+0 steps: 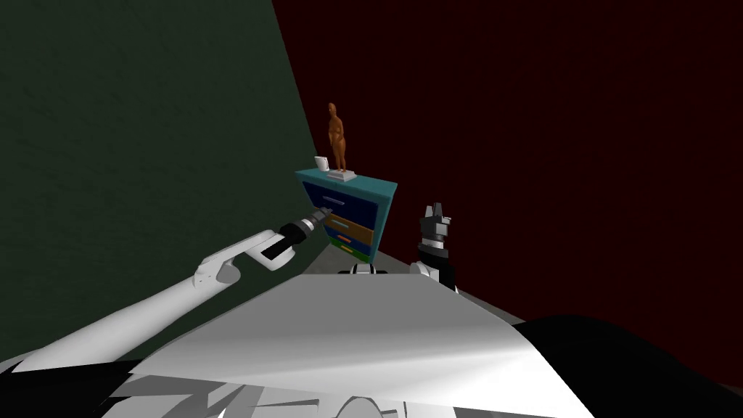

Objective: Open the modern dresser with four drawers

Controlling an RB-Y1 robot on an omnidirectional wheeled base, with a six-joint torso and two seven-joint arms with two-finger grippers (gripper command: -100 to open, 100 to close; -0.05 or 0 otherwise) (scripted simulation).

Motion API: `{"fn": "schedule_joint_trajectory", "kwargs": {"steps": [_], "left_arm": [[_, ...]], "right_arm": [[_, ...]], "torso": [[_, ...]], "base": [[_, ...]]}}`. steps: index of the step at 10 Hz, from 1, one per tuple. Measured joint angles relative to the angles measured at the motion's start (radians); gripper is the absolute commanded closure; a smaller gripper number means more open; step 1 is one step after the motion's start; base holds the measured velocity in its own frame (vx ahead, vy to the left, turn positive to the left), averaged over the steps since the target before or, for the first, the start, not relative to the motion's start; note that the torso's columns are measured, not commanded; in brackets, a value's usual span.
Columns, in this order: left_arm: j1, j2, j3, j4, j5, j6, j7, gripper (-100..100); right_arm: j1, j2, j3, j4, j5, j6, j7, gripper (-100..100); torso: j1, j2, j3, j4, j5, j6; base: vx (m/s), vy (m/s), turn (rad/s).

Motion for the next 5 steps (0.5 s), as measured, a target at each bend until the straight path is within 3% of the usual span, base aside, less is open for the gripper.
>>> {"fn": "schedule_joint_trajectory", "kwargs": {"steps": [1, 2, 5], "left_arm": [[0.005, 0.007, 0.001, -0.013, 0.0, 0.001, 0.003, 100], [0.006, 0.008, 0.001, -0.015, 0.001, 0.002, 0.004, -100], [0.004, 0.027, 0.004, -0.029, 0.008, 0.021, 0.012, -100]], "right_arm": [[0.0, 0.0, 0.0, 0.0, 0.0, 0.0, 0.0, 0], [0.0, 0.0, 0.0, 0.0, 0.0, 0.0, 0.0, 0], [0.001, 0.0, 0.0, 0.0, 0.0, 0.0, 0.0, 0]], "torso": [[-0.001, -0.004, -0.002, -0.001, 0.0, 0.0], [-0.006, -0.011, -0.007, -0.003, -0.001, 0.001], [-0.005, -0.013, -0.009, -0.004, -0.002, 0.0]], "base": [[-0.081, 0.058, 0.012], [0.077, 0.003, -0.045], [0.175, -0.034, -0.024]]}}
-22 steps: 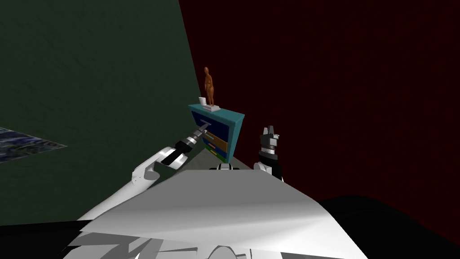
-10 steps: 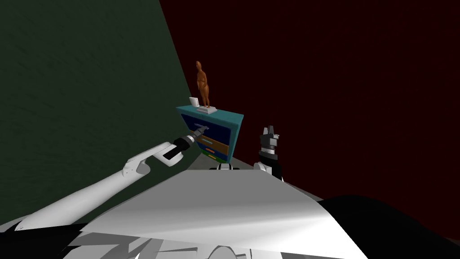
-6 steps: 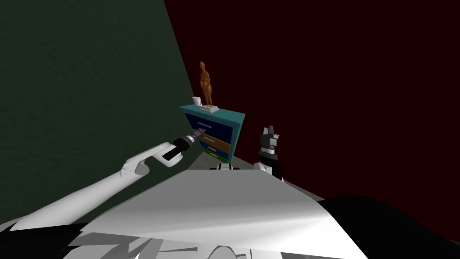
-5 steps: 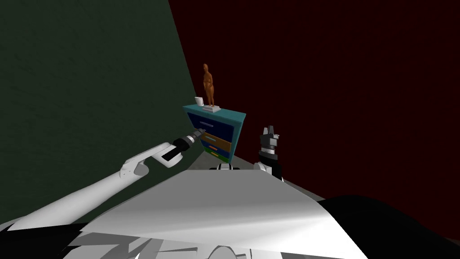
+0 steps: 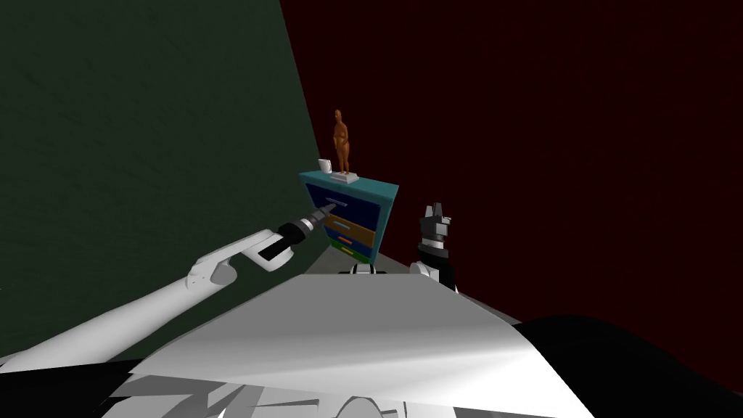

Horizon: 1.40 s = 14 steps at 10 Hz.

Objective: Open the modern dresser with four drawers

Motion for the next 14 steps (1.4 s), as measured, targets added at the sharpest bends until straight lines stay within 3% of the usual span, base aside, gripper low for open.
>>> {"fn": "schedule_joint_trajectory", "kwargs": {"steps": [3, 4, 9, 10, 14], "left_arm": [[-0.004, 0.016, 0.003, -0.01, 0.007, 0.017, 0.007, -100], [-0.004, 0.016, 0.003, -0.01, 0.007, 0.017, 0.007, 100], [0.013, 0.037, -0.005, -0.052, -0.001, 0.023, 0.017, 100], [0.014, 0.038, -0.005, -0.052, -0.001, 0.023, 0.018, -100], [0.004, 0.033, 0.0, -0.035, 0.005, 0.025, 0.016, -100]], "right_arm": [[0.0, 0.0, 0.0, 0.0, 0.0, 0.0, 0.0, 0], [0.0, 0.0, 0.0, 0.0, 0.0, 0.0, 0.0, 0], [-0.001, 0.0, 0.0, 0.0, 0.0, 0.0, 0.0, 0], [-0.001, 0.0, 0.0, 0.0, 0.0, 0.0, 0.0, 0], [0.0, 0.0, 0.0, 0.0, 0.0, 0.0, 0.0, 0]], "torso": [[0.004, 0.015, 0.009, 0.004, 0.001, -0.001], [0.004, 0.017, 0.011, 0.005, 0.001, -0.001], [0.003, 0.01, 0.007, 0.003, 0.001, 0.0], [-0.001, 0.003, 0.003, 0.001, 0.0, 0.0], [0.002, 0.005, 0.003, 0.002, 0.001, 0.0]], "base": [[0.105, -0.017, -0.015], [0.012, -0.002, -0.001], [-0.138, 0.083, 0.065], [0.057, -0.034, -0.054], [0.146, -0.082, -0.051]]}}
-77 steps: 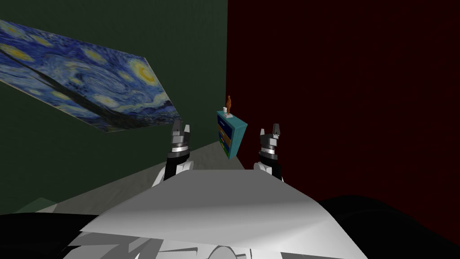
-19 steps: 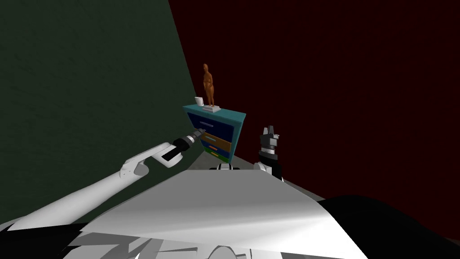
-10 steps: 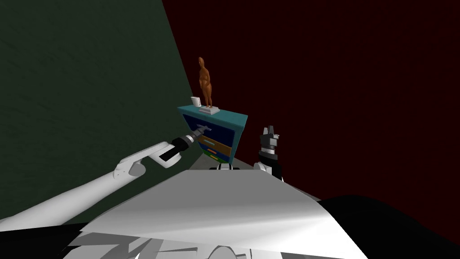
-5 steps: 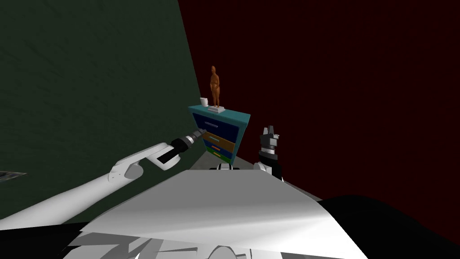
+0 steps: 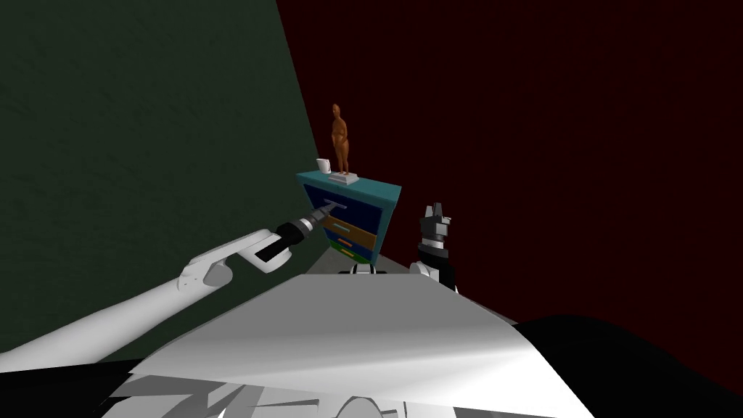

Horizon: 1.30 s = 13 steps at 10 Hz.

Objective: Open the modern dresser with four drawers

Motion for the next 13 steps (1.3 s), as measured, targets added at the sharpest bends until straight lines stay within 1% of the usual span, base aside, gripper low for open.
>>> {"fn": "schedule_joint_trajectory", "kwargs": {"steps": [3, 4, 5, 6, 8, 9, 10, 11, 13], "left_arm": [[-0.003, 0.002, 0.004, 0.002, 0.003, 0.006, 0.0, -100], [-0.004, 0.002, 0.004, 0.002, 0.003, 0.007, 0.0, 100], [-0.004, 0.002, 0.004, 0.002, 0.003, 0.007, 0.0, 100], [-0.002, 0.01, 0.004, -0.01, 0.002, 0.01, 0.005, 100], [0.002, 0.02, -0.001, -0.027, -0.004, 0.014, 0.012, 100], [0.003, 0.026, -0.003, -0.038, -0.005, 0.019, 0.016, 100], [0.003, 0.027, -0.003, -0.039, -0.005, 0.02, 0.017, -100], [0.005, 0.026, -0.001, -0.037, -0.004, 0.022, 0.016, -100], [-0.002, 0.026, -0.001, -0.028, 0.003, 0.028, 0.016, -100]], "right_arm": [[0.0, 0.0, 0.0, 0.0, 0.0, 0.0, 0.0, 0], [0.0, 0.0, 0.0, 0.0, 0.0, 0.0, 0.0, 0], [0.0, 0.0, 0.0, 0.0, 0.0, 0.0, 0.0, 0], [-0.001, 0.0, 0.0, 0.0, 0.0, 0.0, 0.0, 0], [-0.001, 0.0, 0.0, 0.0, 0.0, 0.0, 0.0, 0], [-0.001, 0.0, 0.0, 0.0, 0.0, 0.0, 0.0, 0], [-0.001, 0.0, 0.0, 0.0, 0.0, 0.0, 0.0, 0], [0.0, 0.0, 0.0, 0.0, 0.0, 0.0, 0.0, 0], [0.0, 0.0, 0.0, 0.0, 0.0, 0.0, 0.0, 0]], "torso": [[0.002, 0.006, 0.004, 0.002, 0.001, 0.0], [0.002, 0.007, 0.004, 0.002, 0.001, 0.0], [0.002, 0.007, 0.004, 0.002, 0.001, 0.0], [0.005, 0.009, 0.005, 0.002, 0.001, -0.001], [0.001, 0.006, 0.004, 0.002, 0.0, 0.0], [-0.001, 0.003, 0.002, 0.001, 0.0, 0.0], [-0.003, -0.003, -0.001, -0.001, -0.001, 0.0], [-0.006, -0.008, -0.005, -0.002, -0.002, 0.0], [-0.003, -0.003, -0.002, -0.001, -0.001, 0.0]], "base": [[0.075, -0.037, -0.02], [0.0, 0.0, 0.0], [-0.087, 0.062, 0.11], [-0.163, 0.076, 0.058], [-0.153, 0.065, 0.045], [-0.066, 0.027, 0.011], [0.053, -0.055, -0.058], [0.12, -0.101, -0.042], [0.138, -0.112, -0.036]]}}
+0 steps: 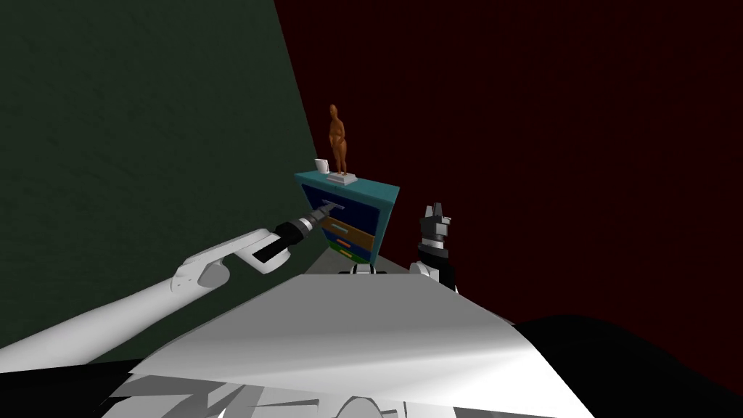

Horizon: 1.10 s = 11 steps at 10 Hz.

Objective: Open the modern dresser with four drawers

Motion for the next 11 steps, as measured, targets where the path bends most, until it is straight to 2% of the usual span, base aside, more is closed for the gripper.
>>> {"fn": "schedule_joint_trajectory", "kwargs": {"steps": [2, 4, 5, 7, 8, 10, 11], "left_arm": [[-0.006, -0.002, -0.001, 0.009, 0.003, 0.003, -0.001, -100], [-0.014, 0.001, 0.022, 0.041, 0.017, 0.01, 0.005, -100], [-0.013, 0.001, 0.023, 0.044, 0.018, 0.01, 0.005, 100], [-0.01, -0.001, 0.008, 0.023, 0.009, 0.007, 0.002, 100], [-0.01, -0.001, 0.007, 0.022, 0.008, 0.007, 0.001, -100], [-0.012, -0.001, 0.007, 0.024, 0.009, 0.003, 0.001, -100], [-0.017, 0.004, 0.019, 0.037, 0.02, 0.006, 0.003, -100]], "right_arm": [[0.0, 0.0, 0.0, 0.0, 0.0, 0.0, 0.0, 0], [-0.001, 0.0, 0.0, 0.0, 0.0, 0.0, 0.0, 0], [0.0, 0.0, 0.0, 0.0, 0.0, 0.0, 0.0, 0], [0.0, 0.0, 0.0, 0.0, 0.0, 0.0, 0.0, 0], [0.0, 0.0, 0.0, 0.0, 0.0, 0.0, 0.0, 0], [0.0, 0.0, 0.0, 0.0, 0.0, 0.0, 0.0, 0], [0.0, 0.0, 0.0, 0.0, 0.0, 0.0, 0.0, 0]], "torso": [[0.007, 0.01, 0.006, 0.003, 0.002, -0.001], [0.005, 0.012, 0.008, 0.004, 0.002, 0.0], [0.004, 0.007, 0.005, 0.003, 0.001, 0.0], [0.004, 0.004, 0.002, 0.001, 0.001, 0.0], [0.003, 0.004, 0.003, 0.001, 0.001, 0.001], [0.004, 0.005, 0.003, 0.002, 0.002, 0.0], [0.0, 0.007, 0.004, 0.002, 0.0, 0.001]], "base": [[0.042, -0.044, -0.127], [-0.015, -0.017, -0.16], [-0.006, 0.012, 0.226], [0.0, 0.017, 0.159], [0.026, 0.084, -0.032], [0.006, 0.025, -0.11], [-0.029, -0.013, -0.163]]}}
